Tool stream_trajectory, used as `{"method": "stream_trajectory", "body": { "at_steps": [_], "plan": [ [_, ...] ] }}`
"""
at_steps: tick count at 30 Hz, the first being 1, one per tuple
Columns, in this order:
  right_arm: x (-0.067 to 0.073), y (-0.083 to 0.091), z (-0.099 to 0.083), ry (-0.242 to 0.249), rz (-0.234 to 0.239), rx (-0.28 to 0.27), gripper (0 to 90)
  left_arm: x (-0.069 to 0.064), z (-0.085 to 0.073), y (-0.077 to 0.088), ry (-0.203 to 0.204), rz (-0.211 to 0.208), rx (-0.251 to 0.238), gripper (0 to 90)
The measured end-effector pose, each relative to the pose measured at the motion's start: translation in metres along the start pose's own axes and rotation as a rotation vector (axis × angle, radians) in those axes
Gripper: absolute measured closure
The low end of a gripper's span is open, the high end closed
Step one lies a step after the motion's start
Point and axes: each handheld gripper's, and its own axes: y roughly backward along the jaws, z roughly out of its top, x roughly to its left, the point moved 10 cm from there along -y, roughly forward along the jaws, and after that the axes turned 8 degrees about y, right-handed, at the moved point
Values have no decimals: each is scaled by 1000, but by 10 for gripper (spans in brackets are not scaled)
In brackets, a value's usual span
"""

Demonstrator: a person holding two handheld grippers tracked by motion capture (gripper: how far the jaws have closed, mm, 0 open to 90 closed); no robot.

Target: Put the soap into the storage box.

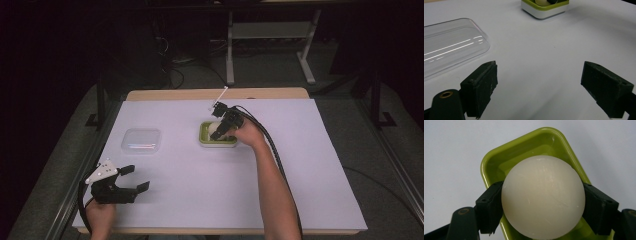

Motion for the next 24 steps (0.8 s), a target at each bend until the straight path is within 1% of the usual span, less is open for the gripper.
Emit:
{"method": "stream_trajectory", "body": {
  "at_steps": [13, 16, 19, 22, 24],
  "plan": [
    [1, -1, 1, -1, -11, -1, 243, 0, 0, 0, 3, 0, -3, 132],
    [-1, -1, 0, 2, -34, 18, 240, 0, 0, 0, 0, 0, -1, 132],
    [-1, 4, 3, -9, -26, -23, 247, 0, 0, 0, -1, 0, 0, 132],
    [0, 9, 3, -7, -33, -23, 259, 0, 0, 0, 2, 0, -3, 132],
    [0, 12, 5, -7, -32, -42, 260, 0, 1, -1, 2, -1, -4, 132]
  ]
}}
